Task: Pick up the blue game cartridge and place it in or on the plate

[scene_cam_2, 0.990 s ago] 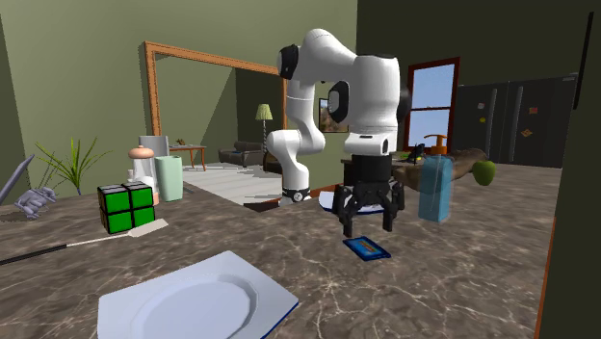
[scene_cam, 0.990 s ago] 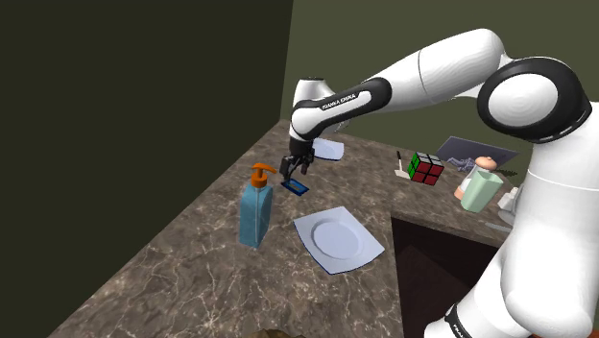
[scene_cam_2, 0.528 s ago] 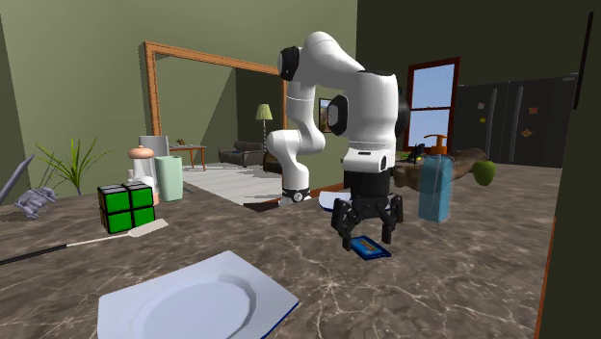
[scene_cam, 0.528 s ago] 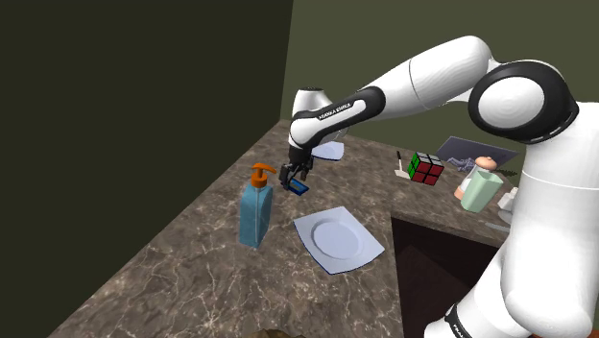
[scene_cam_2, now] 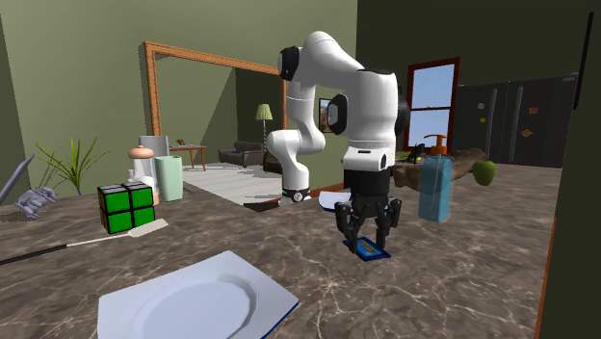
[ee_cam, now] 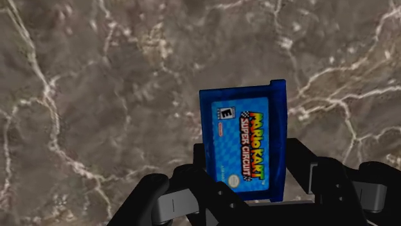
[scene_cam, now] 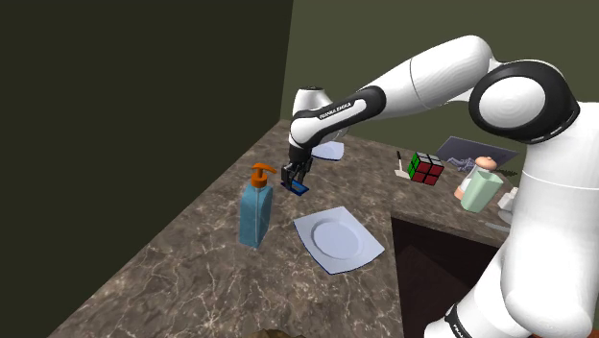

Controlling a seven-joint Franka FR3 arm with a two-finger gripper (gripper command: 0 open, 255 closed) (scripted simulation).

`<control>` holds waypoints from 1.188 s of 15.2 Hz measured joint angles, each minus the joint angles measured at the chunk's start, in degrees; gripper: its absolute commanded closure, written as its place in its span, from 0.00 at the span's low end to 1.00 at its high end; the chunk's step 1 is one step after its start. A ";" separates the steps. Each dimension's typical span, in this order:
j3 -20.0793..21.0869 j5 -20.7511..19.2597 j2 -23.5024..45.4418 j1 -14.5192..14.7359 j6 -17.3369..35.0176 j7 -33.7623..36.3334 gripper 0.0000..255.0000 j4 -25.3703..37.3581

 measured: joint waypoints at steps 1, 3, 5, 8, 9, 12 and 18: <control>0.01 0.00 -0.07 0.02 0.05 0.02 1.00 -0.13; 0.02 0.00 -0.22 0.02 0.14 -0.01 1.00 -0.40; 0.01 0.00 -0.37 0.00 0.13 -0.04 1.00 -0.54; 0.01 -0.02 -0.25 0.02 -0.32 0.00 1.00 -0.09; 0.00 -0.04 -0.50 0.02 -0.81 0.01 1.00 0.05; -0.03 -0.11 -1.38 0.03 -2.66 0.05 1.00 0.95; -0.07 -0.28 -3.52 0.11 -6.75 0.23 1.00 2.89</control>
